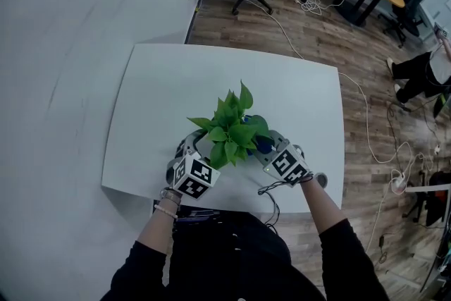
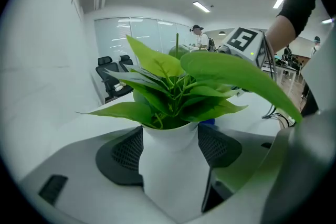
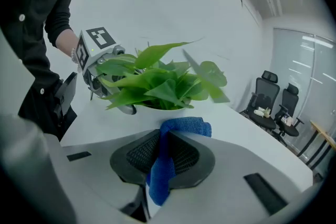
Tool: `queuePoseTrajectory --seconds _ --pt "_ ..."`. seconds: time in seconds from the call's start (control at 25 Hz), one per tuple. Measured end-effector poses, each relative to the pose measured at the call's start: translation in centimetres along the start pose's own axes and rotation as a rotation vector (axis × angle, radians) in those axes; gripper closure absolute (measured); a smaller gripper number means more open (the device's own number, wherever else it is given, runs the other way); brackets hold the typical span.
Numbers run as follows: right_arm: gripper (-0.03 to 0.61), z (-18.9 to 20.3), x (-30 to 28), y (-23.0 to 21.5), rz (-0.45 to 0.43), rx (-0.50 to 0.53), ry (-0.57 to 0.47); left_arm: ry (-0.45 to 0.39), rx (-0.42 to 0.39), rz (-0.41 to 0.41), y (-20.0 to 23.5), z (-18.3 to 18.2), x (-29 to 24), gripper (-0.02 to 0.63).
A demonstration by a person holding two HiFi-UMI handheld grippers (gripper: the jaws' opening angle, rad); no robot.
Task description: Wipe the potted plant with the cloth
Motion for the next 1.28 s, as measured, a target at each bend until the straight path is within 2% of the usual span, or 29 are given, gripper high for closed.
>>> queuePoseTrajectory --seconds 0.16,0.28,0.52,0.64,0.84,1.04,1.16,1.28 --pt "0.503 0.5 -0.8 3.1 0.023 -0.051 -0.022 0.001 0.038 -0.022 0.1 0.4 -0.1 0.276" --pt "0.503 0.7 -0.8 5.0 0.025 -0.050 -0.036 0.005 0.053 -0.030 -0.4 -0.1 -0.2 0.279" --pt "0.503 -1.0 -1.6 8.1 -0.071 0.001 -0.054 0.011 0.062 -0.034 -0.7 -0.3 0.0 0.290" --pt "0.504 -0.8 -0.9 8.4 -0.099 -0.011 -0.061 0.012 0.074 -0.030 -0.8 -0.4 0.2 0.290" --pt "0.503 1.1 0.8 7.1 -0.054 -0.040 -0.067 0.011 0.069 -0.025 -0.8 -0.2 0.0 0.291" --pt "0.503 2.2 3.5 3.7 0.027 -0.090 -0.035 0.012 0.066 -0.018 -0.6 -0.4 0.2 0.291" --pt "0.503 2.4 4.3 0.7 0.072 -0.037 0.005 0.015 0.061 -0.006 -0.4 -0.2 0.1 0.293" --pt "0.503 1.6 4.5 -2.4 0.094 0.062 0.033 0.018 0.055 0.002 -0.3 -0.1 0.1 0.295"
Point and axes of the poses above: the fingertips, and each gripper's own axes: x backward along the fingers, y to its left, z out of its underside, the point moved 9 cm from there along x, backward along the fingers, and after that the axes turned 1 degree about y, right-handed, at the moved point
